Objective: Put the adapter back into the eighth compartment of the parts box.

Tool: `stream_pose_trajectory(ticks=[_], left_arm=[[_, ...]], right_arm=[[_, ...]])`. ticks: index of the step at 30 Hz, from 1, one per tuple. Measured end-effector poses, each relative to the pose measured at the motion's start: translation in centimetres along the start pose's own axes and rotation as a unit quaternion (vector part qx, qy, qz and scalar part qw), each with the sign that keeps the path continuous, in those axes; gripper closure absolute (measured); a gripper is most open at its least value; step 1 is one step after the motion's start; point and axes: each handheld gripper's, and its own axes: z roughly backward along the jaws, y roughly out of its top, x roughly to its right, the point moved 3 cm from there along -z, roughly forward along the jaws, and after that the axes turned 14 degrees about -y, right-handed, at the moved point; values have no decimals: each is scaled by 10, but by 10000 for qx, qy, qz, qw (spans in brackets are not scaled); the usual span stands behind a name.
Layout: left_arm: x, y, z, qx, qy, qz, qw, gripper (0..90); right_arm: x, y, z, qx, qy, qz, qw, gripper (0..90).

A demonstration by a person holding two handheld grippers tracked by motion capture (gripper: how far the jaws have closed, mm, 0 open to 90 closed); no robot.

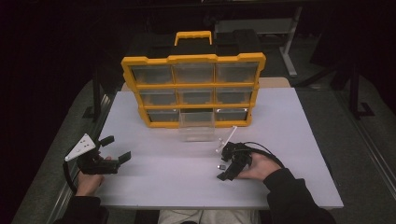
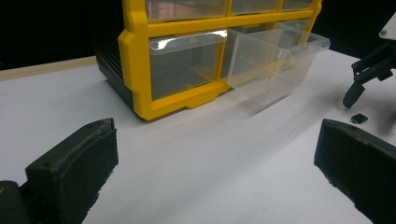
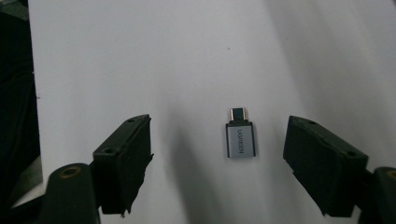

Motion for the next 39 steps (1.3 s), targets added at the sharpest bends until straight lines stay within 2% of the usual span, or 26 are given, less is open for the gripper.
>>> stream_pose_trajectory(ticks=[9,12,13,14,16,19,23,27,39], left_arm=[[1,0,0,9,29,-41,10000,0],[1,1,0,38,48,-55,10000,0],[1,1,0,38,48,-55,10000,0],[1,1,0,40,51,-51,10000,0],[1,1,0,33,54,-58,10000,0],[1,1,0,27,50,-63,10000,0],[1,1,0,42,51,-50,10000,0],[1,1,0,20,41,-43,10000,0],[1,0,0,14,23,-25,10000,0]], right_arm=[[2,3,0,-43,-44,51,10000,460],[2,4,-1,-93,-164,106,9998,547],[2,4,-1,-93,-164,106,9998,547],[2,5,-1,-123,-243,139,9995,592],[3,5,-1,-131,-281,178,9994,604],[2,8,-2,-229,-402,281,9985,677],[4,11,-3,-300,-412,364,9980,744],[3,13,-3,-366,-416,399,9977,746],[8,18,9,-251,-335,402,9983,748]])
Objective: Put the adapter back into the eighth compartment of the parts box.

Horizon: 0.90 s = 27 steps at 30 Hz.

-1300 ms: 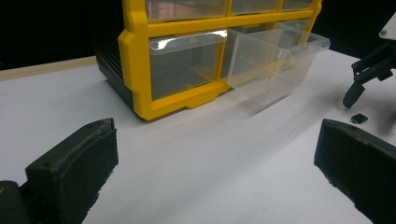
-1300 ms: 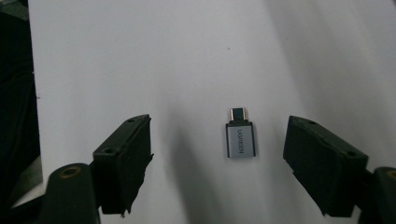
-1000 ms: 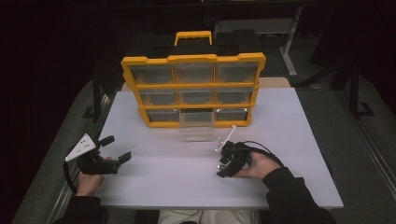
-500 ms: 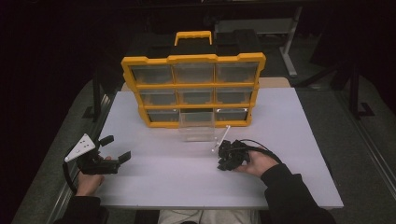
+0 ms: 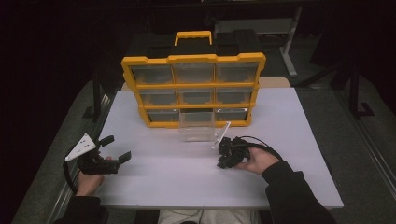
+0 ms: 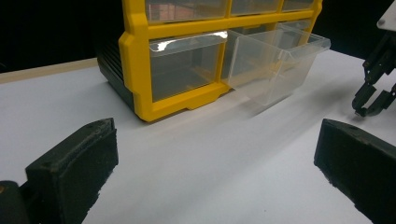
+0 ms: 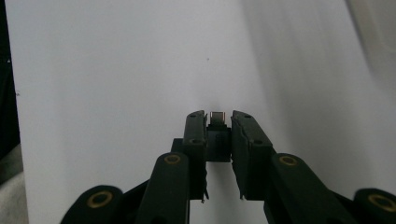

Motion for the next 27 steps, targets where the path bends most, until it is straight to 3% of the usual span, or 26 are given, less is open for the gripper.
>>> stream_pose_trajectory(ticks=[27], left_arm=[[-1,0,-1,-16,-15,20,10000,0]], right_arm=[[18,17,40,219,-189,73,9996,748]])
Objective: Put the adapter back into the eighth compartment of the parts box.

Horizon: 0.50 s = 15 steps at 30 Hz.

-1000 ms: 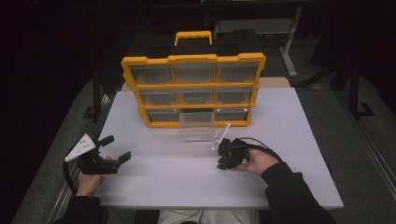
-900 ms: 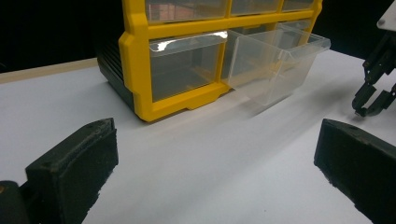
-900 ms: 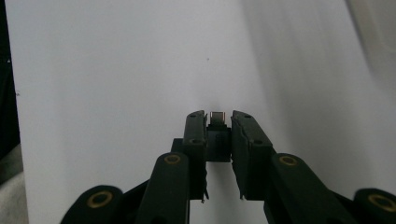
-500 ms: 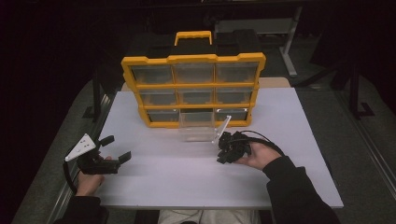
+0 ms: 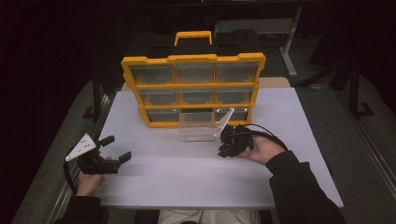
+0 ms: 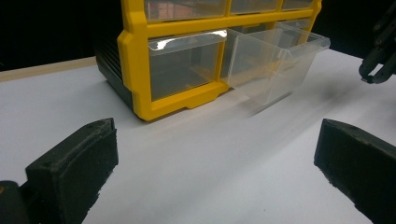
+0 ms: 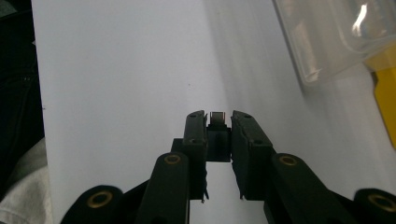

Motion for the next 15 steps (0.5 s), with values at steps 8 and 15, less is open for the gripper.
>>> stream_pose_trajectory(ticks=[8,15], left_arm=[[0,0,0,1,-1,1,10000,0],[0,0,0,-10,-11,-2,10000,0]], right_arm=[[6,6,12,-1,-84,37,10000,748],[10,9,20,73,-151,20,9999,748]])
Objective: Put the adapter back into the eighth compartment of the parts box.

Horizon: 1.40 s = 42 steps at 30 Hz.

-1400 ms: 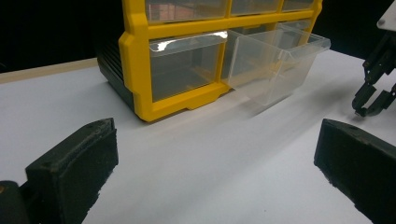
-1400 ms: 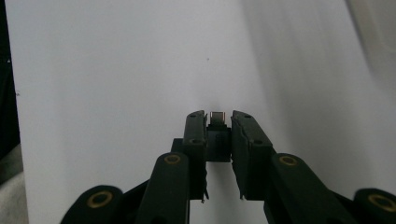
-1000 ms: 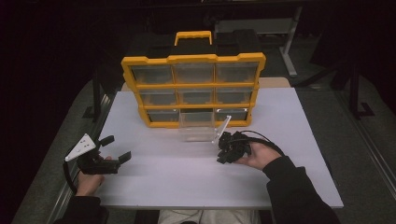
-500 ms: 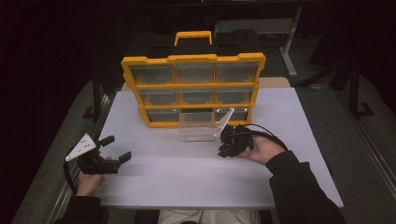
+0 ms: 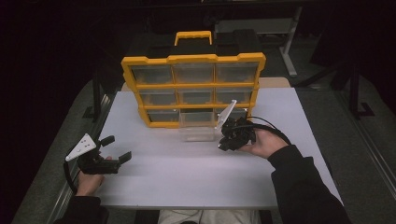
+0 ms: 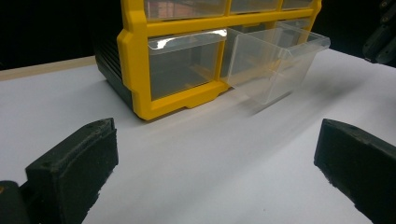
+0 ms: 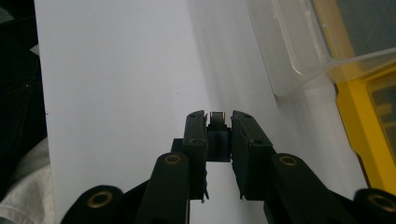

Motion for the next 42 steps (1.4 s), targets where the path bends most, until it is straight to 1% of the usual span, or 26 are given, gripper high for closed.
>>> stream_pose_trajectory(ticks=[8,12,15,17,24,29,32,42], left_arm=[[0,0,0,5,-9,9,10000,0],[0,0,0,-4,-10,7,10000,0],[0,0,0,-6,-11,8,10000,0],[0,0,-1,-9,-13,3,10000,0],[0,0,-1,-17,-20,5,10000,0],[0,0,-1,-15,-24,8,10000,0],[0,0,-1,-7,-12,10,10000,0],[0,0,-1,1,-21,-3,10000,0]], right_arm=[[3,2,5,47,3,-11,10000,748],[7,3,10,100,-21,-8,9999,748],[9,5,16,129,-43,-60,9999,749],[12,7,20,175,-78,-36,9998,749],[23,12,32,268,-133,-62,9995,748],[28,18,35,294,-167,3,9994,748],[29,23,37,260,-175,-6,9995,748],[37,44,42,253,-223,177,9993,748]])
